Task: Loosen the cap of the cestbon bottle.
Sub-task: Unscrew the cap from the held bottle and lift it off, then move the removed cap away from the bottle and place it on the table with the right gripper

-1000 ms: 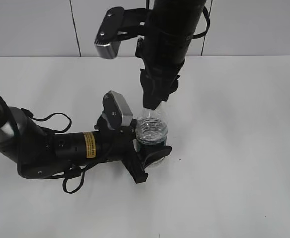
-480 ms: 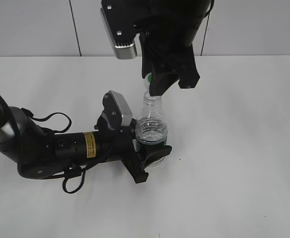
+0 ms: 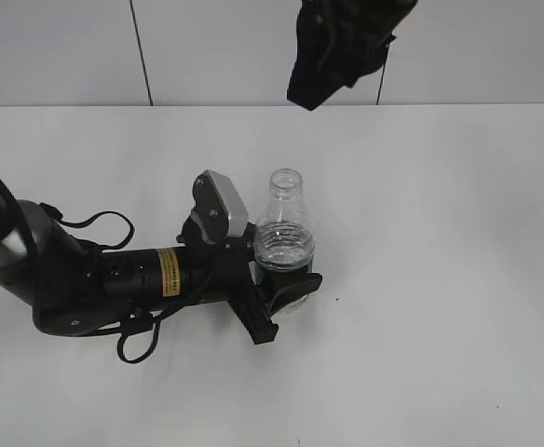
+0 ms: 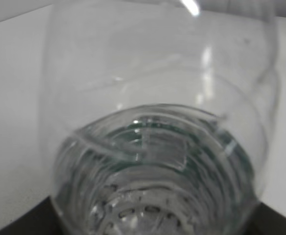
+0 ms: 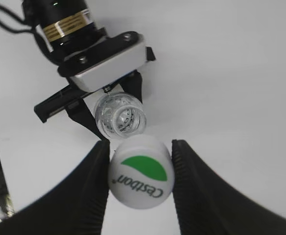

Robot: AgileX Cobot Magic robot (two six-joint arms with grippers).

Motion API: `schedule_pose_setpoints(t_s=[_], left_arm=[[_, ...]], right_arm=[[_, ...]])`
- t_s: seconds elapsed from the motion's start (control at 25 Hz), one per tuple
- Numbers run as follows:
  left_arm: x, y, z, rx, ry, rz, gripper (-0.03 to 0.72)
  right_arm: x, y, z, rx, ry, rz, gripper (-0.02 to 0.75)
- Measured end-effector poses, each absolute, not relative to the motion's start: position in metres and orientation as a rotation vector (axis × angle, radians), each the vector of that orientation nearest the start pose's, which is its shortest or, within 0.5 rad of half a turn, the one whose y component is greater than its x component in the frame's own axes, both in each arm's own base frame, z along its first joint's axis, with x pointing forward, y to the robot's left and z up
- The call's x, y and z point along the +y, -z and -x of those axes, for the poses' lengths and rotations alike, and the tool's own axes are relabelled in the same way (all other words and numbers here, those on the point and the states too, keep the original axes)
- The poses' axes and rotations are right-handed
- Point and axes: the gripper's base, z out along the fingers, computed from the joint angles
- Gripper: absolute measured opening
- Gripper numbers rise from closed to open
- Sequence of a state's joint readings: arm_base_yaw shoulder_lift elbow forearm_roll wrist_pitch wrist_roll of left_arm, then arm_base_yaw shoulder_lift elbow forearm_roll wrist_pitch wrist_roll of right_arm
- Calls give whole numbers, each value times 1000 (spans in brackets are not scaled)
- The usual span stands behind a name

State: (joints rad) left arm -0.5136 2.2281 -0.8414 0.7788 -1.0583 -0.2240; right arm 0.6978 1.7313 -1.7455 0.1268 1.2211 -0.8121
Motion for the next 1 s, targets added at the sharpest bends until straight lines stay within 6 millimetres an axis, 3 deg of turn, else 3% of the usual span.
schedule_pose_setpoints(t_s=[0.24, 0.56, 0.8, 1.0], left_arm=[[-224, -59, -284, 1633, 834, -1102, 401], [-225, -60, -284, 1629, 837, -1099, 401], [-224, -60, -284, 1629, 837, -1098, 401], [-224, -60, -284, 1629, 837, -1098, 401]], right_arm=[[237, -368, -278, 2391, -183, 1221, 296], [215, -368, -296, 2506, -58, 899, 295], [157, -357, -328, 2610, -5, 704, 295], [109, -317, -342, 2746, -27, 588, 295]])
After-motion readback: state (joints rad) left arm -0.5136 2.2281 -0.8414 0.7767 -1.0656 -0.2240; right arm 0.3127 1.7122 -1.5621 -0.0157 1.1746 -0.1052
